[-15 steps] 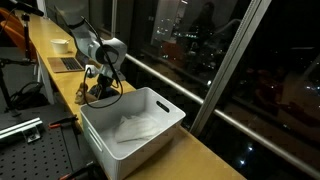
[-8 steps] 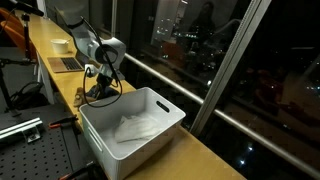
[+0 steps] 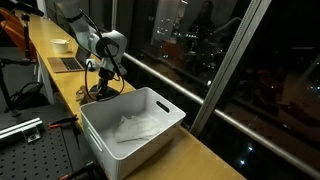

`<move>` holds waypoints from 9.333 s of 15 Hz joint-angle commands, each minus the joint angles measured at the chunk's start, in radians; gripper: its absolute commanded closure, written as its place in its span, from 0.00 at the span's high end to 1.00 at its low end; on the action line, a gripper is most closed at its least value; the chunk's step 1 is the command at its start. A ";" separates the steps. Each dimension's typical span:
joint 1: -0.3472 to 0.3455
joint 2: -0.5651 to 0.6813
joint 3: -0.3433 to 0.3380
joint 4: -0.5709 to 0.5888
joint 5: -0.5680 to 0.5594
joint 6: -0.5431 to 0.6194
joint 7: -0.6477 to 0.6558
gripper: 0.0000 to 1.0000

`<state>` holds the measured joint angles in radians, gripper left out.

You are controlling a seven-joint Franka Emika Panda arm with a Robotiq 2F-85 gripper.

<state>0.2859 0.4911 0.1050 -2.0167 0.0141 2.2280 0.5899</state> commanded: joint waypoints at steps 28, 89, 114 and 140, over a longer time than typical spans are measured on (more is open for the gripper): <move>-0.343 -0.384 -0.170 0.120 0.101 -0.265 -0.216 0.62; -0.033 0.036 -0.034 0.048 0.099 -0.043 -0.102 0.00; -0.270 -0.533 -0.086 -0.081 0.093 -0.167 -0.131 1.00; 0.109 0.285 -0.015 0.459 -0.203 -0.199 0.154 1.00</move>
<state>0.4078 0.7329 0.1029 -1.5988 -0.2193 2.0206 0.7928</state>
